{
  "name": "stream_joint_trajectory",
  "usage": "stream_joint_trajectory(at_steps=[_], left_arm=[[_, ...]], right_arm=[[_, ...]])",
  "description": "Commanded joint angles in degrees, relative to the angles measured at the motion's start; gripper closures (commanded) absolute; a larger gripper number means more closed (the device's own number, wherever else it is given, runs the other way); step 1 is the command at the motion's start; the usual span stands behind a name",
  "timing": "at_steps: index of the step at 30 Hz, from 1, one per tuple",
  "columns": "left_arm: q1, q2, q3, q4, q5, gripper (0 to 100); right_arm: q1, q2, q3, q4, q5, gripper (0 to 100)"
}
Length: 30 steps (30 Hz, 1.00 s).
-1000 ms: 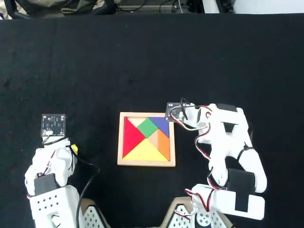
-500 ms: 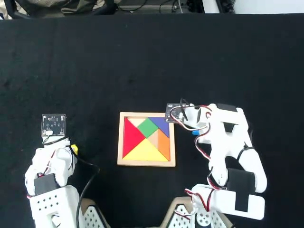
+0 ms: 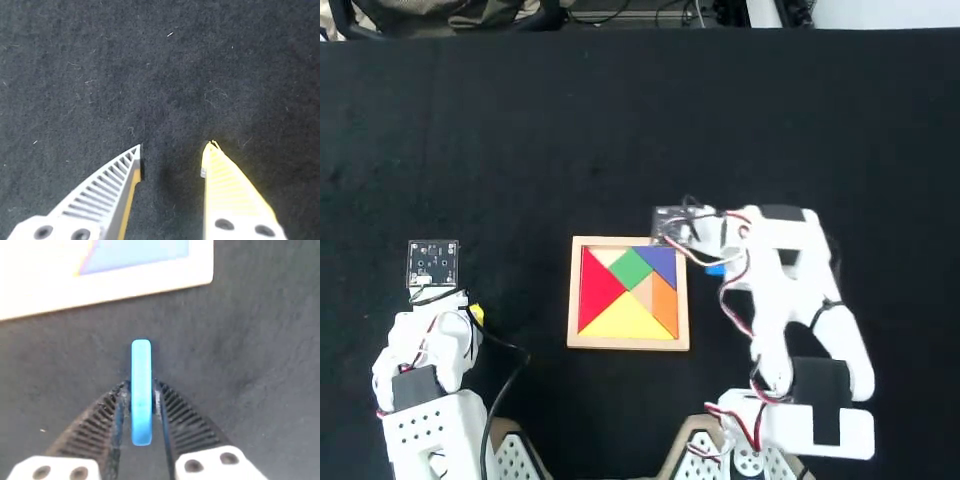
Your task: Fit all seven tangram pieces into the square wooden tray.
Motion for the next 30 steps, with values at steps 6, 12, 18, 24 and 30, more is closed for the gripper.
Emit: stream_joint_trajectory(at_steps=[6,12,18,24,30], left_arm=[[0.7,-0.4,-1.1,-1.1,0.4,80],[0.7,-0.4,-1.1,-0.9,0.4,80],[0.7,-0.4,-1.1,-0.8,0.4,80],[0.7,-0.4,-1.1,-0.9,0.4,80],[0.7,-0.4,-1.1,-1.0,0.4,80]], right_arm=[[-20.4,0.3,-18.4,7.2,-39.3,98.7],[-30.1,13.3,-27.9,7.6,-58.8,98.7],[-31.4,25.9,-36.4,10.0,-64.0,98.7],[-31.6,26.9,-37.0,10.0,-64.4,98.7],[-33.2,26.9,-34.2,9.7,-65.6,98.7]])
